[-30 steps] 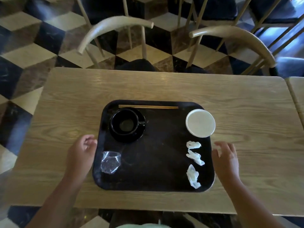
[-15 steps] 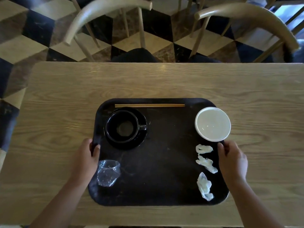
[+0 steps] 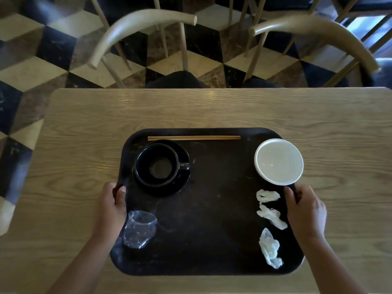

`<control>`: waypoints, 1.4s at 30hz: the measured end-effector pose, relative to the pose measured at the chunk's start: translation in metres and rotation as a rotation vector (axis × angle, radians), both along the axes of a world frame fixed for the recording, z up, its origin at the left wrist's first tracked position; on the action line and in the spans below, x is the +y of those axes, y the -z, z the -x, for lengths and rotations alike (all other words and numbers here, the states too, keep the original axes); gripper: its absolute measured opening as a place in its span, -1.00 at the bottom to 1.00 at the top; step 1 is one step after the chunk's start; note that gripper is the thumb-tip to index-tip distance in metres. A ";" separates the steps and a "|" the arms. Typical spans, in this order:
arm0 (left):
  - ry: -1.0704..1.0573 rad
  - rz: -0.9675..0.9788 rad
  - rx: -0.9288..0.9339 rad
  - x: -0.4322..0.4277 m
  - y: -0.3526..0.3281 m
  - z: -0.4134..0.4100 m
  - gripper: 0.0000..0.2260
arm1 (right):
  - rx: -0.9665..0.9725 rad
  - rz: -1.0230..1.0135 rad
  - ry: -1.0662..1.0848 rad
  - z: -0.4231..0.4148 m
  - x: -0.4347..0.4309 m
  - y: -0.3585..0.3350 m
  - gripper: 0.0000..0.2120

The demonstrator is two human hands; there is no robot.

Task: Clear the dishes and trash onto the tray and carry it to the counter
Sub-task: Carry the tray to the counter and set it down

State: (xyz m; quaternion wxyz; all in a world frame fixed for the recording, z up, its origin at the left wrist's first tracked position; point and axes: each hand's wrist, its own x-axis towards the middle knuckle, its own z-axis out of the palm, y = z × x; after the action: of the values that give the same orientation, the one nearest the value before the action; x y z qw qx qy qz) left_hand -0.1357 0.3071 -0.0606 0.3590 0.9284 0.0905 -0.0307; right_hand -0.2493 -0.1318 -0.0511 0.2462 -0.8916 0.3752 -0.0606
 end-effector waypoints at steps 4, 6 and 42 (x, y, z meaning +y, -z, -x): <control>-0.007 -0.034 -0.042 -0.002 -0.036 -0.002 -0.91 | -0.023 0.026 -0.013 0.000 -0.004 -0.040 -0.77; 0.000 -0.030 -0.081 -0.002 -0.060 -0.006 -0.89 | -0.042 0.031 -0.026 -0.001 -0.003 -0.063 -0.76; -0.927 -0.143 -0.096 0.153 -0.213 0.363 -0.88 | -0.150 -0.118 -1.011 -0.035 0.207 -0.205 -0.73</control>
State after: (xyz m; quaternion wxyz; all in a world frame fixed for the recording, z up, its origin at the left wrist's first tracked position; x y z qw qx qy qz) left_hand -0.4988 0.4602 0.1526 0.2738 0.8129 0.4806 0.1822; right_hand -0.2148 0.0756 0.1540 0.3211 -0.9393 -0.1190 0.0234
